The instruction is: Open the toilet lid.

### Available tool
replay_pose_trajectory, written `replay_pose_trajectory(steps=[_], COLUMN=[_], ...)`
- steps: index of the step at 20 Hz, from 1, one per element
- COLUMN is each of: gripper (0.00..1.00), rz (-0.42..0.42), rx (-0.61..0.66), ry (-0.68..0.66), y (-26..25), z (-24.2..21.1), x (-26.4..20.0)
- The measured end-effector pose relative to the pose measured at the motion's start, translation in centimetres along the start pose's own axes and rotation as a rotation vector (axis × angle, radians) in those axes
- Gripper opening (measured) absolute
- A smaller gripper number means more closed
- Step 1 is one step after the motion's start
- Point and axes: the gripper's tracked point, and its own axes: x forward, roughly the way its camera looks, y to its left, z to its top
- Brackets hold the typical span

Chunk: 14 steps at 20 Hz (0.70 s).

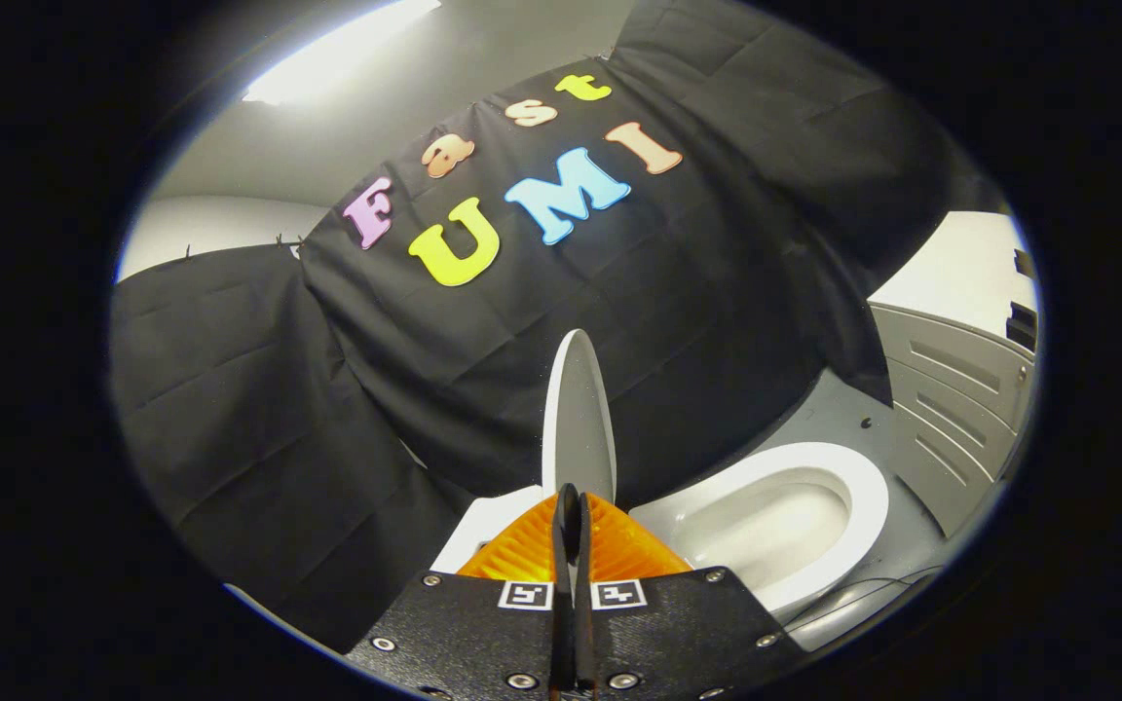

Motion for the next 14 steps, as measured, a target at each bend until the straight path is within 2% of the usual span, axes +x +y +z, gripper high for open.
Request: replay_pose_trajectory(steps=[14], gripper=[0.00], rz=[0.074], rx=[-0.071], ry=[-0.016], y=[6.9], z=[-2.1], x=[1.4])
